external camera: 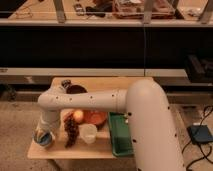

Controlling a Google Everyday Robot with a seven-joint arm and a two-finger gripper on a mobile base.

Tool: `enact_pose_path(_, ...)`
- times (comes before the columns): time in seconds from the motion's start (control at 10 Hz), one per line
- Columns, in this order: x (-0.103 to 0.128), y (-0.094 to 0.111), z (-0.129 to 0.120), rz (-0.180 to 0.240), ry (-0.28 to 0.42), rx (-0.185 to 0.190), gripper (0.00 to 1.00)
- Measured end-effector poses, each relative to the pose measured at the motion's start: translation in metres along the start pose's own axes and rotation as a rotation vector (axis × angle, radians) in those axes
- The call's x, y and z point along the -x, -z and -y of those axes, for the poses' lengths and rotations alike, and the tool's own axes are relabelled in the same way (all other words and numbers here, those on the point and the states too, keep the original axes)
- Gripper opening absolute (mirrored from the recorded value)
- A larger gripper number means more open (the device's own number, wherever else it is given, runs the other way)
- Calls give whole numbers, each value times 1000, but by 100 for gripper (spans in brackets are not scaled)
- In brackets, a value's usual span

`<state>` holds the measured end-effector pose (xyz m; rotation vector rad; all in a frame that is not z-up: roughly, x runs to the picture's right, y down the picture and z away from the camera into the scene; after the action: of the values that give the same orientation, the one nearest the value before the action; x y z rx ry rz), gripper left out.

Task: Stack cups into tray

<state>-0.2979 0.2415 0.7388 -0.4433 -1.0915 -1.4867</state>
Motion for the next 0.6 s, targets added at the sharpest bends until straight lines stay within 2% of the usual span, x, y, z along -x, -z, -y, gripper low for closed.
enact_pose_path(0.3, -2, -9, -3, 11, -4, 3, 56)
enact_pose_path(0.5, -2, -13, -3, 18, -11, 5, 40)
enact_pose_path(0.6, -3, -15, -6, 25, -23, 7, 28)
